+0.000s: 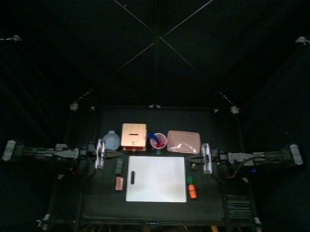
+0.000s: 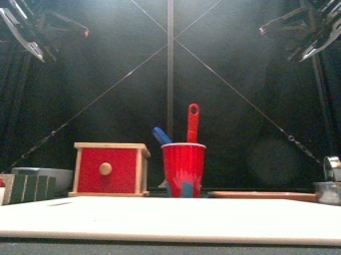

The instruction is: Put sushi roll on cutting board

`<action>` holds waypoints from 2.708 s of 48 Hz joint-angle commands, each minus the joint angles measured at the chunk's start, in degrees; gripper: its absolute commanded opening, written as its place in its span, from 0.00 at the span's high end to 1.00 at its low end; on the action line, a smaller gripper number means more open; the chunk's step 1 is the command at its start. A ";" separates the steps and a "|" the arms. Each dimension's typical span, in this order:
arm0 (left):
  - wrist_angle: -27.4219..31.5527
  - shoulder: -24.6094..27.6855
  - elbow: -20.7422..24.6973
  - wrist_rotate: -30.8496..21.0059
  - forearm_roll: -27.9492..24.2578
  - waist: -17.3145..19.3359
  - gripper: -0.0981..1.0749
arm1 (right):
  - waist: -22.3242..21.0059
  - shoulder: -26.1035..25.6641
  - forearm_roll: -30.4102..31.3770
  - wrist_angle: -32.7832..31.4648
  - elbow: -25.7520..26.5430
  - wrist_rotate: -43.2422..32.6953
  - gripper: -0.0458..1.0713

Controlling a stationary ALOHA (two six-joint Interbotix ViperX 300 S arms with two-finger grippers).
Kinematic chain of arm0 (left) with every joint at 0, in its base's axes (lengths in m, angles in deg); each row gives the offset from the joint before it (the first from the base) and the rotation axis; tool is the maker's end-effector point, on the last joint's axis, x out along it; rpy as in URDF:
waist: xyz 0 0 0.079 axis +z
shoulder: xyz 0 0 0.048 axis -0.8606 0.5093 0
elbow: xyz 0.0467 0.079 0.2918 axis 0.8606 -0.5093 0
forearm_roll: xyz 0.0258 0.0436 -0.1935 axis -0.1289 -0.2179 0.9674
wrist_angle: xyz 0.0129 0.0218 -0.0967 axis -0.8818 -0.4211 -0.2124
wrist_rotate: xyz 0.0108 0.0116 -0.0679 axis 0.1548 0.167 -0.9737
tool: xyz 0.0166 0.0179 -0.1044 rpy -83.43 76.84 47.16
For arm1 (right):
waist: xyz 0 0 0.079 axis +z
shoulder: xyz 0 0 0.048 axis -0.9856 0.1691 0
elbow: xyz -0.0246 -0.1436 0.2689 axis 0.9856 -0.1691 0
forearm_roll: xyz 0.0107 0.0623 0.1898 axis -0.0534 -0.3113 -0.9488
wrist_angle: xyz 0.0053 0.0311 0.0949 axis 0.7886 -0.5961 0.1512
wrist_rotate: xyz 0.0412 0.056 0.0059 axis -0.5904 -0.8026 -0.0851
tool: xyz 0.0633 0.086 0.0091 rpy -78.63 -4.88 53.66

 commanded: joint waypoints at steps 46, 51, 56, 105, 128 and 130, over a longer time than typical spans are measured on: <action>-1.14 20.30 -0.26 -8.88 54.49 -0.53 0.12 | -20.39 56.69 -15.29 -36.56 62.67 -1.58 0.91; -2.55 23.47 0.09 -8.88 59.68 -0.53 0.12 | -21.97 63.28 -15.03 -45.79 71.10 -1.14 0.91; -3.60 26.81 1.58 -8.88 61.08 -0.62 0.12 | -23.12 68.99 -14.68 -52.47 78.31 -0.70 0.91; -6.33 45.88 9.67 -8.88 70.75 4.48 0.13 | -24.43 86.31 -4.13 -66.97 92.20 -1.67 0.91; -4.48 47.37 10.20 -8.96 72.60 4.22 0.36 | -24.35 86.31 -4.13 -66.97 92.02 -1.67 0.91; -4.48 47.29 10.02 -8.96 73.39 3.60 0.36 | -24.43 86.31 -4.13 -66.97 92.02 -1.67 0.91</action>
